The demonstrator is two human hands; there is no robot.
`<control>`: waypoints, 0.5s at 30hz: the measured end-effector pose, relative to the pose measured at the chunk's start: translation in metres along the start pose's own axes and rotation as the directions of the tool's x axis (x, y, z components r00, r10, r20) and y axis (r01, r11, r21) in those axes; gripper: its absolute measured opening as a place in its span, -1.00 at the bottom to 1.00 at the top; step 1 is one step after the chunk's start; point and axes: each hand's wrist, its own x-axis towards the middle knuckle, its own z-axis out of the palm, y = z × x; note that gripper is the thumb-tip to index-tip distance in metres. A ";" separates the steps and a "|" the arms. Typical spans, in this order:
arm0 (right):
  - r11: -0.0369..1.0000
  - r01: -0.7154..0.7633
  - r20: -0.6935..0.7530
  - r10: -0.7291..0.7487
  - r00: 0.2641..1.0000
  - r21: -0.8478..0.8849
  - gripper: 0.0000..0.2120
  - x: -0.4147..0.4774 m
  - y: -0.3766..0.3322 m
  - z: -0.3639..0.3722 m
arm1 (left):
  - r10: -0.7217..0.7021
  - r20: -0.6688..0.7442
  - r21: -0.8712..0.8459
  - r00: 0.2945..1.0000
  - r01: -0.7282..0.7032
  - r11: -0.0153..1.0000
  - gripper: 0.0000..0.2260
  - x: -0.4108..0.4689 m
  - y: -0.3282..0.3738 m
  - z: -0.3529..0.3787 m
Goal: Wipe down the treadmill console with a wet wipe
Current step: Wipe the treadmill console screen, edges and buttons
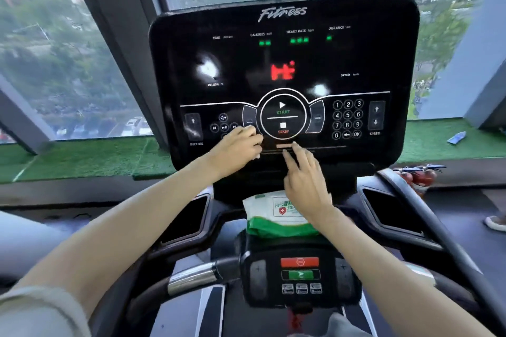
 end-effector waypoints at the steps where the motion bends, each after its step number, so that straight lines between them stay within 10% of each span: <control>1: 1.000 0.015 0.005 -0.015 1.000 0.004 -0.52 0.002 -0.008 0.003 | -0.010 0.015 0.008 1.000 0.010 1.000 -0.89 -0.010 -0.007 -0.002; 6: 0.997 0.080 0.013 -0.080 0.997 -0.010 -0.55 0.006 -0.042 0.014 | -0.424 -0.055 -0.267 0.904 0.396 0.879 -0.72 -0.072 -0.055 -0.003; 11: 0.993 0.117 0.018 -0.117 0.993 -0.023 -0.51 0.006 -0.060 0.018 | -0.973 -0.114 -0.749 0.201 0.626 0.217 -0.73 -0.092 -0.065 -0.013; 15: 0.992 0.125 0.024 -0.125 0.992 0.002 -0.50 0.007 -0.060 0.019 | -0.992 0.055 -0.756 0.114 0.654 0.033 -0.82 -0.080 -0.033 0.010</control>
